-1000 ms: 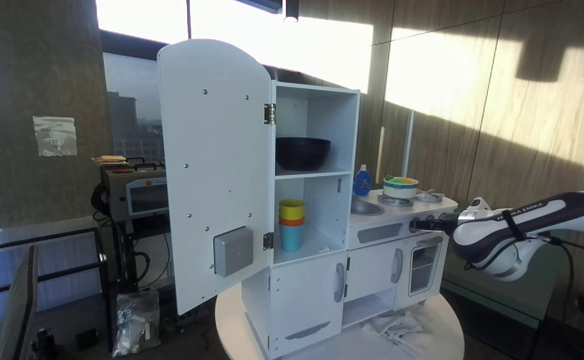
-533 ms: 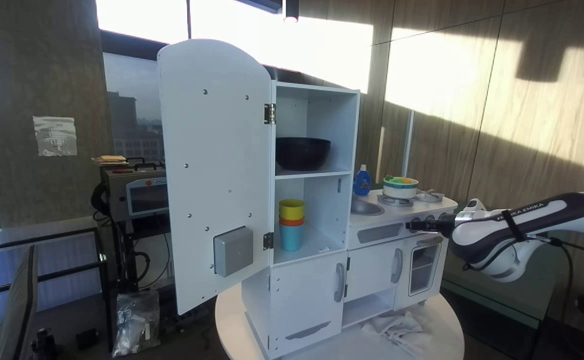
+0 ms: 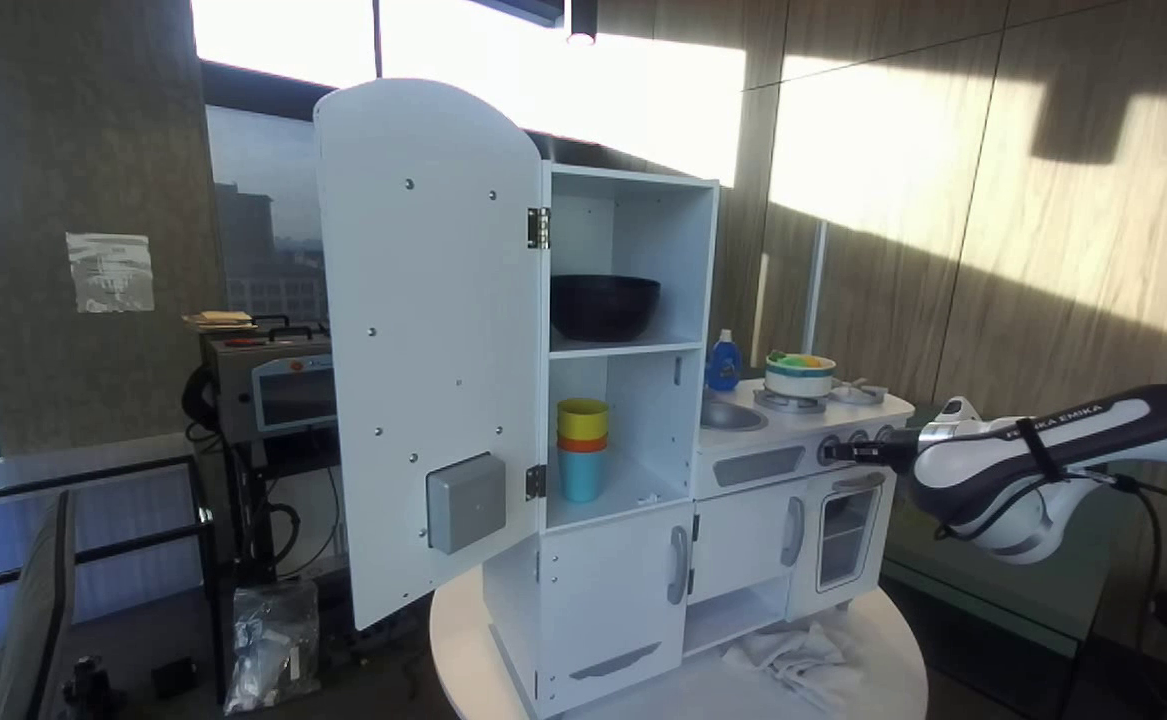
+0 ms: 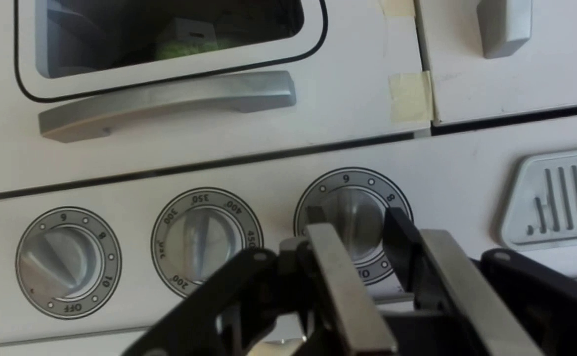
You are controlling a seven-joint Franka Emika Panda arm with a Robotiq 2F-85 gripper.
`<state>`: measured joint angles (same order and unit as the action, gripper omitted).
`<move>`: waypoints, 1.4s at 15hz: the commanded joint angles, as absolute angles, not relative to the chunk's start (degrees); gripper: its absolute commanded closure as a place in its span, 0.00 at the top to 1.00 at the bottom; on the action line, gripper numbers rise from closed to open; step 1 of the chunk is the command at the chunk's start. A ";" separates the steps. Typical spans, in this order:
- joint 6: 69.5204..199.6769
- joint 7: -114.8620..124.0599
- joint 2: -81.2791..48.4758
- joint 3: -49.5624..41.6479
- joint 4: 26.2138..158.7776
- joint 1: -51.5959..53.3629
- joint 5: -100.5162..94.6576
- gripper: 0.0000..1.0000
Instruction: Turn the dial on the mini stove
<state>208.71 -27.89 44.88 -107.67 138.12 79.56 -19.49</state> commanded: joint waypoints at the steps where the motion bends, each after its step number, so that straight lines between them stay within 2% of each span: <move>1: 206.88 -26.52 44.54 -105.23 139.32 77.09 -20.96 0.15; 7: 206.17 -27.42 44.60 -104.83 139.70 76.29 -21.64 0.18; 20: 205.03 -34.24 46.12 -104.86 143.07 75.19 -32.35 0.18; 21: 205.99 -35.04 44.69 -105.85 143.47 76.15 -31.80 0.28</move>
<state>205.57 -32.49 44.82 -106.03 142.22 76.25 -30.28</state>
